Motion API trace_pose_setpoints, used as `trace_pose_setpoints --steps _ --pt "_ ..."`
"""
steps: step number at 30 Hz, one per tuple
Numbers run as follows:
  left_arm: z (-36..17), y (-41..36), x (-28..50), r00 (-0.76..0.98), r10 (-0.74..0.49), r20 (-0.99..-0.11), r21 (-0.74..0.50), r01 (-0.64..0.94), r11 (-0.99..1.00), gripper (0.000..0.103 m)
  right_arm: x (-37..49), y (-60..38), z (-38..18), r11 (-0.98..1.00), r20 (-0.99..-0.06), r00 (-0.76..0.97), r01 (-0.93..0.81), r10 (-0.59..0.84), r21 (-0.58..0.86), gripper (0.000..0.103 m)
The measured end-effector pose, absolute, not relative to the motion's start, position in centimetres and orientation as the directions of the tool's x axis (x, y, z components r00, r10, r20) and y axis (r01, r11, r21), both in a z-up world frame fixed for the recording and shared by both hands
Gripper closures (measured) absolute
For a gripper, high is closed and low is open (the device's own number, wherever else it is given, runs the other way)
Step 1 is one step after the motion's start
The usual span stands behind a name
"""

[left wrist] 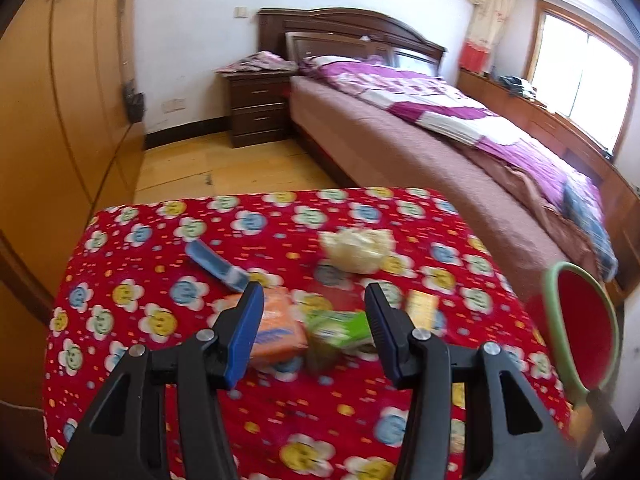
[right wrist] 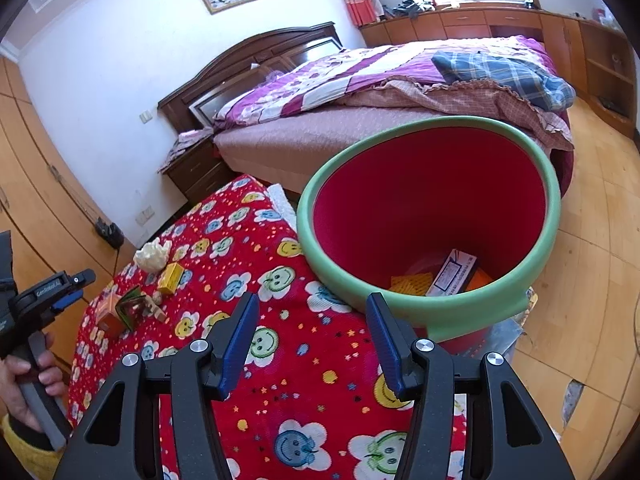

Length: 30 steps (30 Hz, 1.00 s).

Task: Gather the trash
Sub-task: 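Move both tools from the bucket back over the bed, then grasp the yellow box with the right tool while the left tool grasps the orange box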

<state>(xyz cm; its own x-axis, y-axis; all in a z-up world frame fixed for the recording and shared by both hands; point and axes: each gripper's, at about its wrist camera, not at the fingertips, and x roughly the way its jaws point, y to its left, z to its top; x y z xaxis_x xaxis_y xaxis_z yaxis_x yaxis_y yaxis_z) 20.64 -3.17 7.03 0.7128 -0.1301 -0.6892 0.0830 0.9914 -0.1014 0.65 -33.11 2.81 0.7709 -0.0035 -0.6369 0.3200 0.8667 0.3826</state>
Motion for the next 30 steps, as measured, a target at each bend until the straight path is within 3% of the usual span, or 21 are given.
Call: trace_pose_setpoints --steps 15,30 --pt "2.1 -0.9 23.4 0.632 -0.088 -0.77 -0.118 -0.007 0.993 0.048 2.3 -30.9 2.6 0.891 -0.667 0.745 0.291 0.017 0.349 0.046" --pt "1.5 1.4 22.1 0.672 -0.119 -0.731 -0.16 0.0 0.987 0.048 8.3 -26.0 3.4 0.931 -0.691 0.715 0.175 0.103 0.32 0.046"
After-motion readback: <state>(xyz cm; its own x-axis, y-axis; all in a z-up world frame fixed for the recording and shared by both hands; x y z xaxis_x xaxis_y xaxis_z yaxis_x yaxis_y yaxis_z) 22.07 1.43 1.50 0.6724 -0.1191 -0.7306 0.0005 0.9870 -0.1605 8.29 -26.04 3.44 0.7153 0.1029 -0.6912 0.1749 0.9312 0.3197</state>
